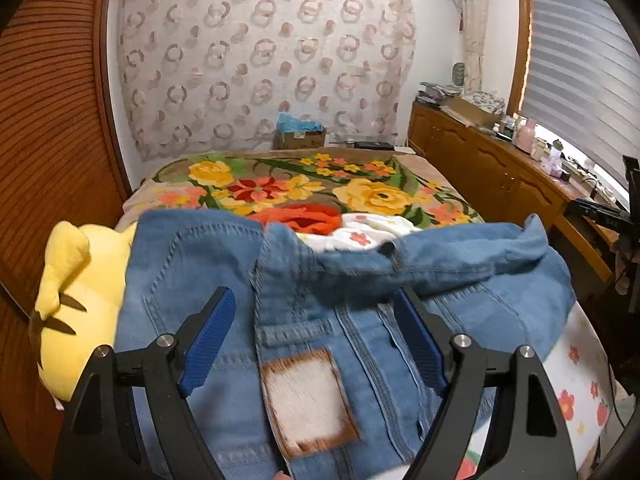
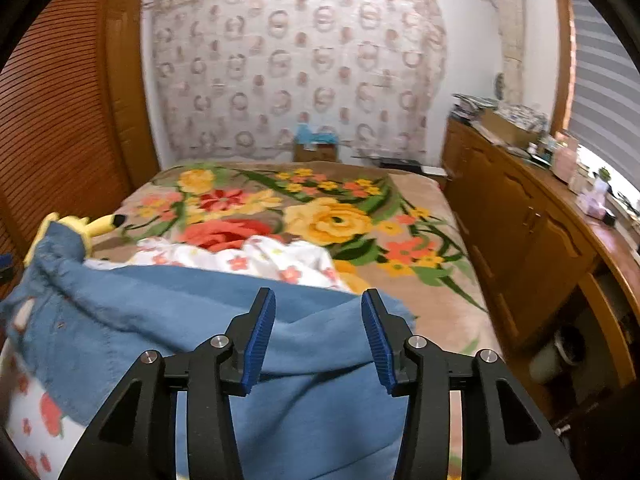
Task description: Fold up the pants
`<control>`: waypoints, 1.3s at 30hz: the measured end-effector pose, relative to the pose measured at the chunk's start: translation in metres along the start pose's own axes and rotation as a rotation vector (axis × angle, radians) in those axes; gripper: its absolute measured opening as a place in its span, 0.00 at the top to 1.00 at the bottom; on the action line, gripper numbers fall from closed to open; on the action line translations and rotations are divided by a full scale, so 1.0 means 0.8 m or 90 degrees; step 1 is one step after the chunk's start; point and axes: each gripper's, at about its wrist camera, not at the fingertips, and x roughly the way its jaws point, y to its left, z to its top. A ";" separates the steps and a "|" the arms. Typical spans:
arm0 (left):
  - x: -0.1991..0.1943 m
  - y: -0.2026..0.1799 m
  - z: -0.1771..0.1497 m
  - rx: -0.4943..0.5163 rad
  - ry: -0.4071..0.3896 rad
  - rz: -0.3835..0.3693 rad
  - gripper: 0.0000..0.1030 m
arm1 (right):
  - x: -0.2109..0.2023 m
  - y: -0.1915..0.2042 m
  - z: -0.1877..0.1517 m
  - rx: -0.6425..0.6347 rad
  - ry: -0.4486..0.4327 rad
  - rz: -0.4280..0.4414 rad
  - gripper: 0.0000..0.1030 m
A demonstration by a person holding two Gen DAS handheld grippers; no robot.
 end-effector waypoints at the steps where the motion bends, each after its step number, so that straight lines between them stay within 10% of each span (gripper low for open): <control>1: -0.001 -0.001 -0.003 -0.001 0.002 -0.005 0.21 | -0.006 0.006 -0.003 -0.009 -0.001 0.008 0.54; 16: -0.020 -0.013 -0.071 0.011 0.002 0.014 0.21 | 0.021 0.096 -0.035 -0.129 0.068 0.166 0.53; 31: -0.017 0.003 -0.098 0.008 0.034 0.016 0.21 | 0.125 0.116 0.005 -0.268 0.167 0.132 0.53; 34: -0.017 0.006 -0.099 0.002 0.033 0.019 0.21 | 0.144 0.119 0.019 -0.273 0.173 0.133 0.87; 39: -0.018 0.004 -0.106 0.006 0.038 0.021 0.21 | 0.159 0.138 0.057 -0.231 0.104 0.079 0.91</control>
